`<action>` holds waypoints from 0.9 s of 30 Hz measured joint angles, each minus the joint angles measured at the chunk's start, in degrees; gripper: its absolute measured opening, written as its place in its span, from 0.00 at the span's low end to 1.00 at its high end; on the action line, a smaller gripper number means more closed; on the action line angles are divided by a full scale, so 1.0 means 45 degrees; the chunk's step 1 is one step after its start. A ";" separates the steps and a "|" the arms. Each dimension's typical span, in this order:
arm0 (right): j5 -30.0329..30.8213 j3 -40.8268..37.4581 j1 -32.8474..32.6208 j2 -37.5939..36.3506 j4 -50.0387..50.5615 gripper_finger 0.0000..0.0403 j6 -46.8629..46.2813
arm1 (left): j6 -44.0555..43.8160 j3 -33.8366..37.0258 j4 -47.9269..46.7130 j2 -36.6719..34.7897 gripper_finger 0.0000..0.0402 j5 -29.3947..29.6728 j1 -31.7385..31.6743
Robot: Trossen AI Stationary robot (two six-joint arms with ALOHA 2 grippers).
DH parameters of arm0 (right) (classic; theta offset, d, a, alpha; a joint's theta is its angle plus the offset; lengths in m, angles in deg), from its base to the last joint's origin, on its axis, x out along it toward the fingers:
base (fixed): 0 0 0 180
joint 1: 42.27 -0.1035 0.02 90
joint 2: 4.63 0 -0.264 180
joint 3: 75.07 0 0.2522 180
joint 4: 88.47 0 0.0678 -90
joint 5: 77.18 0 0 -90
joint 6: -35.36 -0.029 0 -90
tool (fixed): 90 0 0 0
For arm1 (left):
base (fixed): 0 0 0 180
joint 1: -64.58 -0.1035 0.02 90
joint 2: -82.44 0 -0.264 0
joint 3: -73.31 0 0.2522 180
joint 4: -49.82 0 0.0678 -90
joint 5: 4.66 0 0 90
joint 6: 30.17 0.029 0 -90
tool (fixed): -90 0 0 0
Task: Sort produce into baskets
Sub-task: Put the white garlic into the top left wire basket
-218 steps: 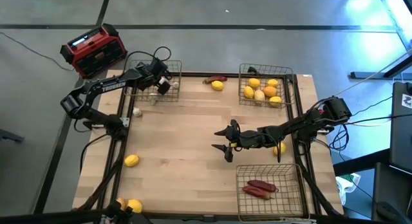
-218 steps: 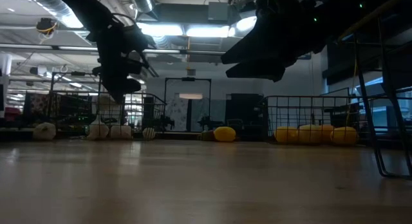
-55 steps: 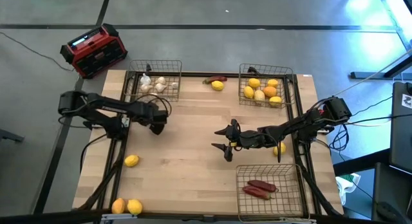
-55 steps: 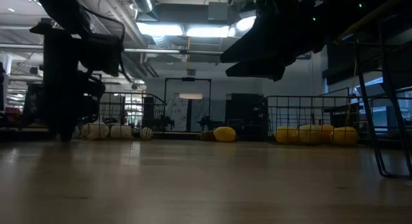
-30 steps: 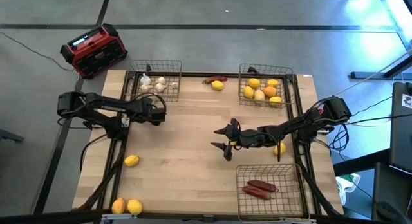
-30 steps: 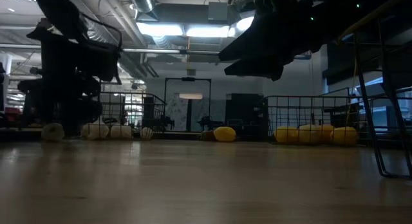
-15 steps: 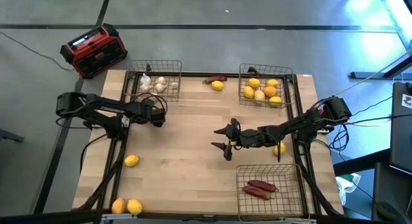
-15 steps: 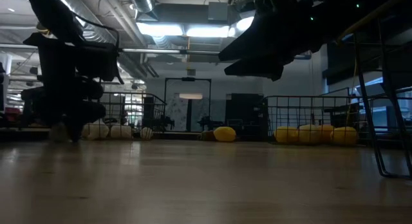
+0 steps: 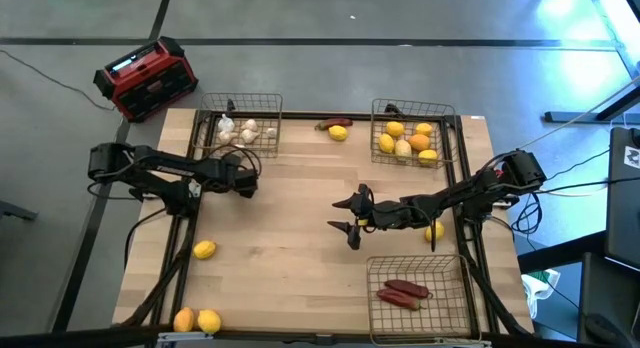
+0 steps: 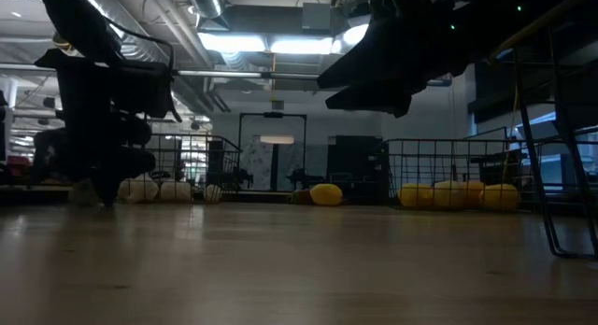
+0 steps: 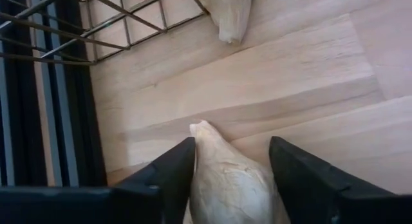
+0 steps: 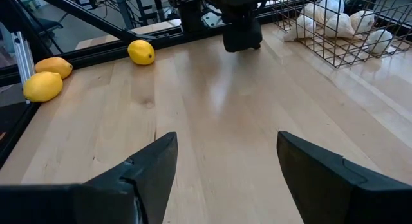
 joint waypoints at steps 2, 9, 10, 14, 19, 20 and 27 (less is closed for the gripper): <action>0.0000 0.0000 0.0000 0.0000 0.0000 0.66 0.0000 | 0.0195 0.0000 0.0091 0.0000 0.44 -0.0068 0.0023; 0.0000 0.0000 -0.0010 0.0000 0.0015 0.66 0.0000 | 0.2049 0.0010 0.1760 0.0010 0.33 -0.0266 0.0939; 0.0000 0.0000 -0.0010 0.0000 0.0015 0.66 0.0000 | 0.2432 0.0010 0.2099 0.0004 0.32 -0.0378 0.1101; 0.0000 -0.0002 -0.0010 0.0000 0.0034 0.66 0.0000 | 0.4039 0.0000 0.3759 0.0000 0.33 -0.1237 0.1795; 0.0001 0.0000 -0.0010 0.0000 0.0034 0.66 0.0000 | 0.6121 0.0023 0.6135 0.0024 0.36 -0.3067 0.2694; 0.0000 0.0000 -0.0010 0.0000 0.0034 0.66 0.0000 | 0.6538 0.0029 0.6533 0.0027 0.36 -0.3380 0.2893; 0.0005 0.0000 -0.0010 0.0000 0.0034 0.66 0.0000 | 0.9188 0.0029 0.7128 0.0029 0.36 -0.3622 0.3832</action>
